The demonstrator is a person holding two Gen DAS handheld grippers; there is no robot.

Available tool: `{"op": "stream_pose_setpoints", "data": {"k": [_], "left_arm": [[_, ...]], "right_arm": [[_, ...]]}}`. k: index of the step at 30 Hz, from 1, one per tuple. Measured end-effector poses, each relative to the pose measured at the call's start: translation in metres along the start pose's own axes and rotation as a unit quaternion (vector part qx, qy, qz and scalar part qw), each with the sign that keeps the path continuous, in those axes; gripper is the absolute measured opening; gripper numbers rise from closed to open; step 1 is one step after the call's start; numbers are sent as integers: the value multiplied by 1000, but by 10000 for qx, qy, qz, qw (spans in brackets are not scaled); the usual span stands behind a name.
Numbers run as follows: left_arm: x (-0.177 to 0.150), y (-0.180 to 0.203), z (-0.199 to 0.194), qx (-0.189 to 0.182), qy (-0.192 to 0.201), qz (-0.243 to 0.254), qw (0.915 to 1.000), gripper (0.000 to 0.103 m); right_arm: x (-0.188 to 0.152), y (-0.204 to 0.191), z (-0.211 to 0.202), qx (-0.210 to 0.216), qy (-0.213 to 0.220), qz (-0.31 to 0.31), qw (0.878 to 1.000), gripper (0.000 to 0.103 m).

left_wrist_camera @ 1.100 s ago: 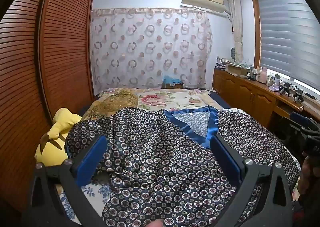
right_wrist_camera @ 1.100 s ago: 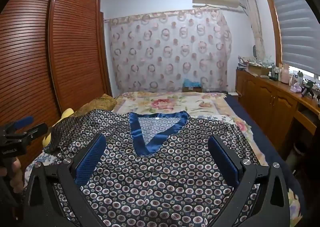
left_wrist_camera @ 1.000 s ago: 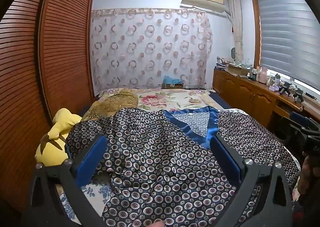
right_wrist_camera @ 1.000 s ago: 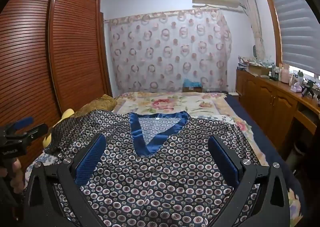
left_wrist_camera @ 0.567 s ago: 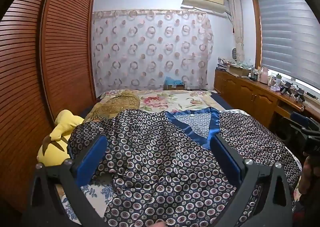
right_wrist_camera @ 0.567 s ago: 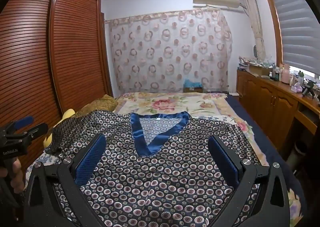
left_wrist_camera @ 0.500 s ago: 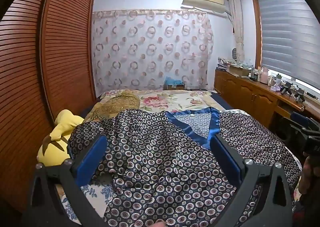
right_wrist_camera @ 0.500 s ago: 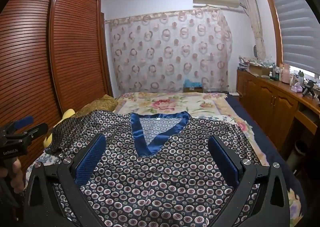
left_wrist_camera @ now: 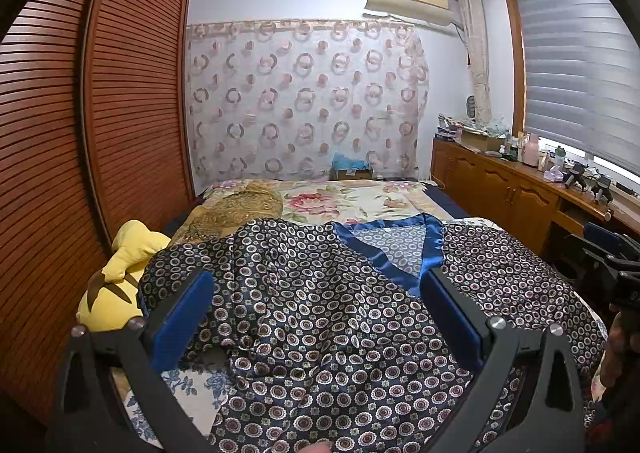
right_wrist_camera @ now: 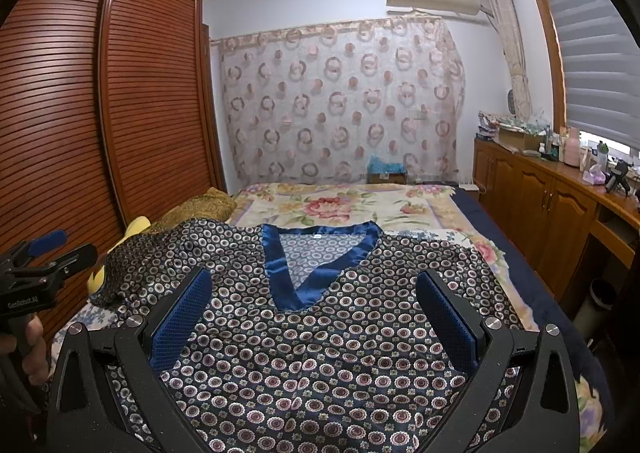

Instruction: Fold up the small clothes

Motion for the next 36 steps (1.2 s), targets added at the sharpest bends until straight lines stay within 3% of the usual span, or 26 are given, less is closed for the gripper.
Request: {"op": "stream_pose_setpoints", "data": {"k": [36], "left_arm": [[3,5,-3,-3,23,27,10000,103]], "right_arm": [[-1,-5,5,29,-37,-20,10000,103]]}}
Point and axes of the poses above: each gripper's, at about its wrist camera, not at the fingertips, and z roughly the way its jaws point, y to its right, x to its top, the point moved 4 cm from there along z, roughly the way its jaws point, and after that the axes turned 5 degrees about -z, right-handed, at the moved point
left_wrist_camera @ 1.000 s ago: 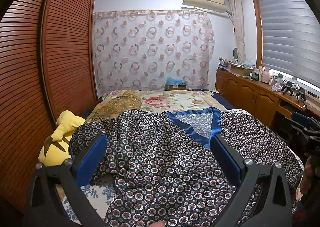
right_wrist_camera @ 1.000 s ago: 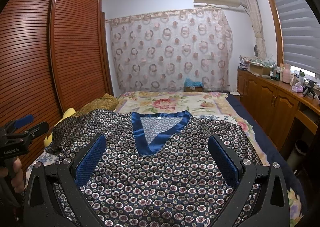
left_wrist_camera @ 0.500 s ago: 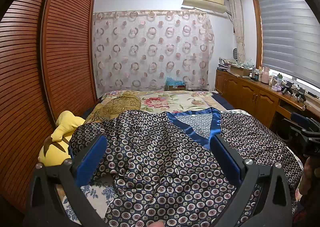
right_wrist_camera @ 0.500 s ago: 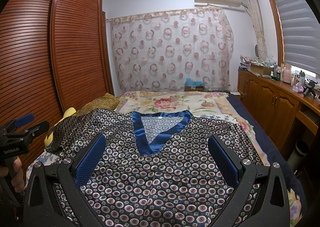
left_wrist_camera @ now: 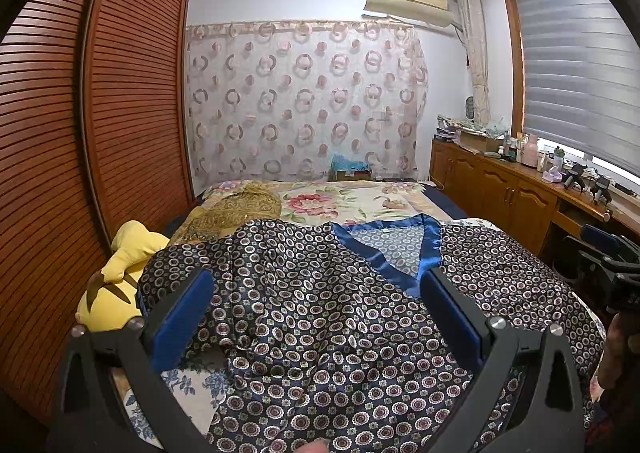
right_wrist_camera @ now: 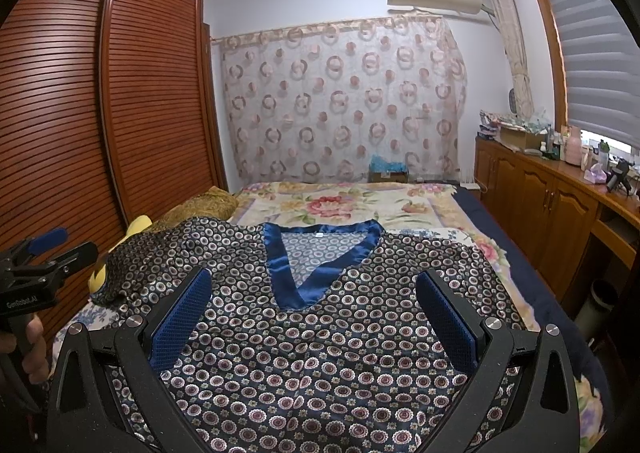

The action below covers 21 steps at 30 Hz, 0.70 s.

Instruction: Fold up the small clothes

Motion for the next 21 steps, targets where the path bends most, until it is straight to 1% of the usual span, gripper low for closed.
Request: {"op": "stream_pose_setpoints", "data": {"k": [21], "left_arm": [[0,4,-4,-19,37,40,10000,103]], "right_arm": [[0,2,0,43,20,-20,10000,103]]}}
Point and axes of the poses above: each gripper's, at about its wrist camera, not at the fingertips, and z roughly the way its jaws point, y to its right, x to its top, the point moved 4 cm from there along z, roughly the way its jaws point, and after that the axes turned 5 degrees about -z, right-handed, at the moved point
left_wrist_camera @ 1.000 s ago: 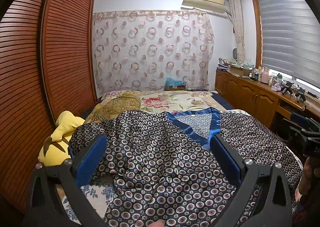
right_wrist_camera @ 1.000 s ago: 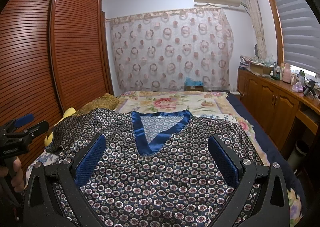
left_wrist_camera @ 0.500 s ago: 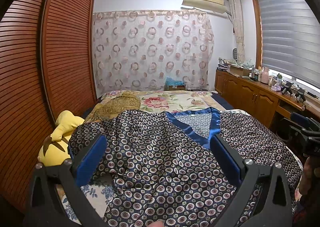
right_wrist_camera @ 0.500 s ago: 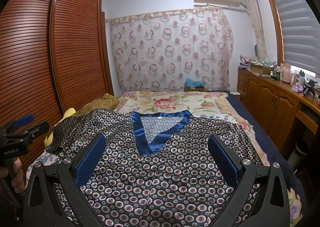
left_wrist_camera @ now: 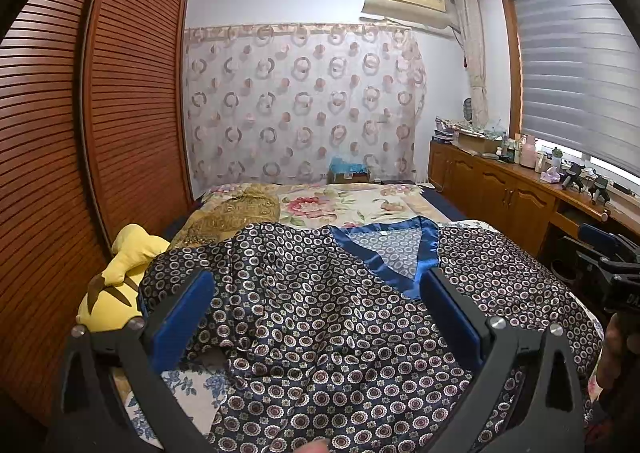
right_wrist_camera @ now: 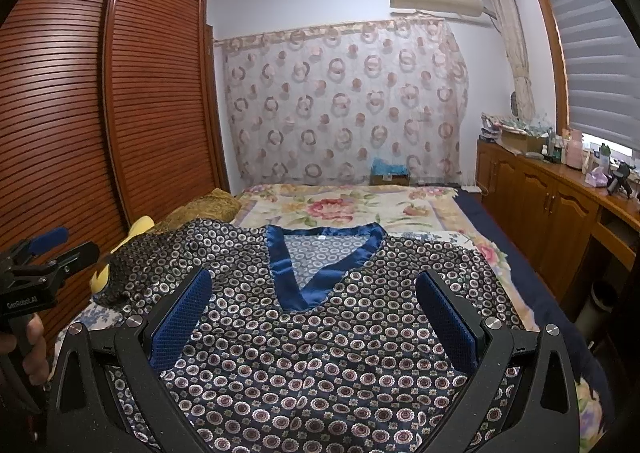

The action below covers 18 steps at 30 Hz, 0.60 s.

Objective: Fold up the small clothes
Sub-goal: 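Grasp the side edge of the navy top with the left gripper and lift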

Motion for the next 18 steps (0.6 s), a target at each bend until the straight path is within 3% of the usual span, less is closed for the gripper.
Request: {"op": "stream_pose_setpoints", "data": {"k": [18], "left_arm": [[-23,-57,39,297,-620,27,9976,103]], "right_arm": [[-14,-23,42,452,-390,-239,9979,103]]}}
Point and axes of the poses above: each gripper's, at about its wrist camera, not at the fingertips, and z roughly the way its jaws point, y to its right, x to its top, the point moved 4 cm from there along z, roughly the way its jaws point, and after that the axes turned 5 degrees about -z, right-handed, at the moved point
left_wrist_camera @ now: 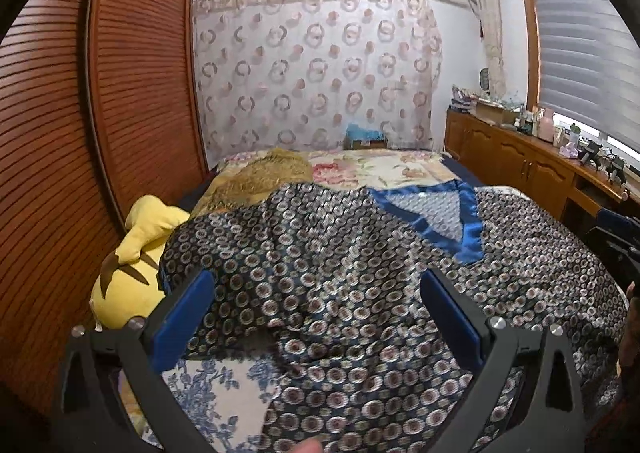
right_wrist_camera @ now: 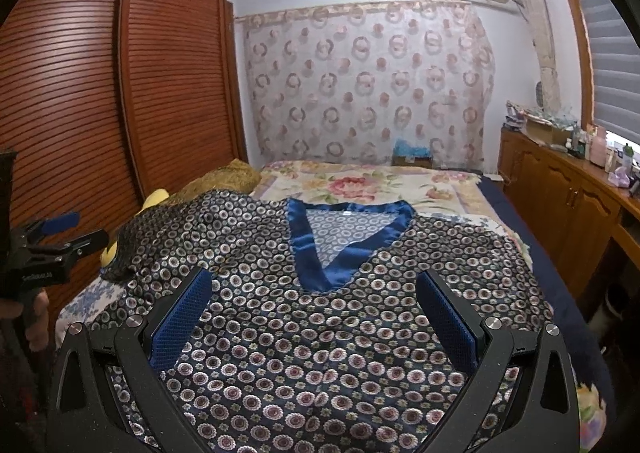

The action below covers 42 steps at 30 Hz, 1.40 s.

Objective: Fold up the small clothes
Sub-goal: 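Grasp the side edge of the navy top with the left gripper and lift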

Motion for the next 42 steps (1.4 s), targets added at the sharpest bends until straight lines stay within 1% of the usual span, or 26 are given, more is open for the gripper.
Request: {"op": "stream_pose_setpoints", "data": {"k": [6,11,15,20,24,27,29,30,33,35,39,40,42], "left_arm": [[-9,-25,17,-45,-238,4,9997,103],[-18,-43,28,-315,-503,-60,9982,103],[-21,-56,33,-258,-592,-31,9979,103],[-23,-86,46,-84,-759,11,9971,103],[-26,-112,59,-96,-957,-196,9952,103],[-32,-128,71,-8,-1155,-337,9927,103],[-36,-136,79,47,-1292,-390,9908,99],[-39,-141,85,61,-1424,-447,9888,99],[-45,-149,93,-41,-1619,-574,9851,94],[-47,-153,98,-123,-1718,-658,9829,86],[-50,-165,108,-292,-1865,-880,9781,80],[-50,-167,109,-351,-1886,-923,9771,77],[-50,-167,111,-471,-1940,-983,9749,67]], "right_arm": [[-1,-19,23,192,-184,-191,9995,103],[-5,-32,37,336,-324,-289,9985,103],[-8,-41,49,446,-476,-341,9973,103],[-10,-51,59,554,-599,-468,9956,103],[-10,-59,67,657,-663,-544,9941,103],[-10,-67,73,761,-741,-599,9925,103],[-10,-73,76,823,-778,-673,9913,103],[-11,-76,77,838,-791,-708,9908,103],[-13,-83,79,905,-833,-768,9894,103],[-15,-87,81,953,-865,-779,9886,103],[-18,-89,81,1006,-916,-770,9877,103],[-19,-89,81,1016,-928,-769,9875,103],[-19,-90,82,1026,-941,-775,9872,103]]}}
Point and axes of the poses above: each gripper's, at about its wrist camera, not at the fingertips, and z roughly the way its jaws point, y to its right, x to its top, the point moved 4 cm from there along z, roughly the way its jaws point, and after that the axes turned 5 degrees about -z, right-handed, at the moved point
